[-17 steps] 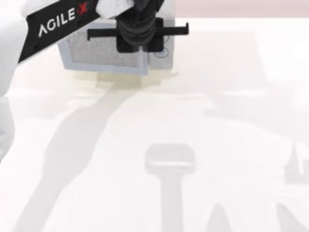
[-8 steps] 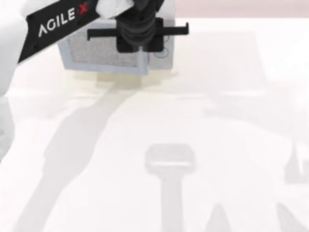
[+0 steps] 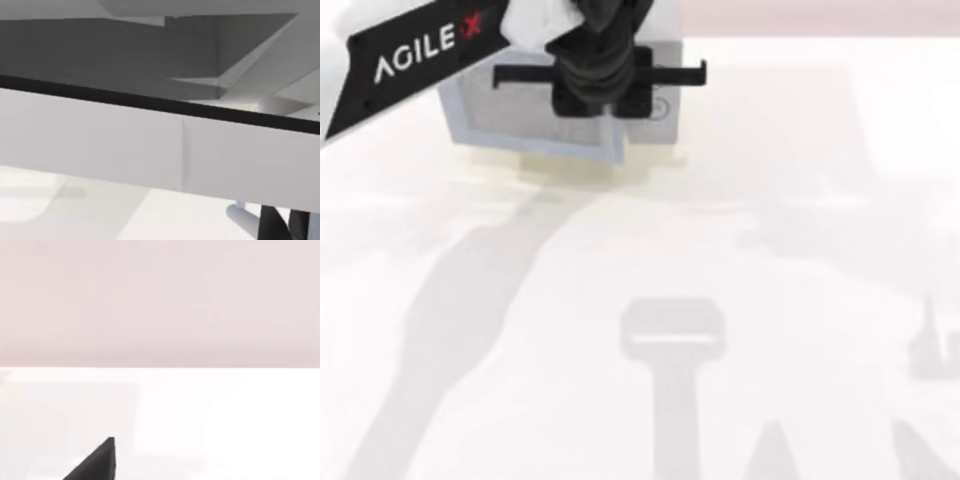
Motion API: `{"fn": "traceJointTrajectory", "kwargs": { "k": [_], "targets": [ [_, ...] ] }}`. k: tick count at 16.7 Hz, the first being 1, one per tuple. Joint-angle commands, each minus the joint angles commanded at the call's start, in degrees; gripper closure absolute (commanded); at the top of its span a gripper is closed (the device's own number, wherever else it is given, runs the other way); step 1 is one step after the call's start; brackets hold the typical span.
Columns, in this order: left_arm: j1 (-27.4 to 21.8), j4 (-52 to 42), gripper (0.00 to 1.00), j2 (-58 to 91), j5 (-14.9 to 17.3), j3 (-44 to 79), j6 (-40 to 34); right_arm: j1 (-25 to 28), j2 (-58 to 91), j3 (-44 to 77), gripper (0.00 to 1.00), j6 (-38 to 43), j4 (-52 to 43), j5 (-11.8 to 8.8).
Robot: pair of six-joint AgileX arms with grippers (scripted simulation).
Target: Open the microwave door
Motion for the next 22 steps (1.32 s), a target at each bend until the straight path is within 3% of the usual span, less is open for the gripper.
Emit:
{"fn": "traceJointTrajectory", "kwargs": {
  "k": [22],
  "targets": [
    [0.23,1.97,1.0,-2.43,0.97,-2.89,2.22,0.0,0.0,0.0,0.0,0.0,0.0,0.0]
  ]
}}
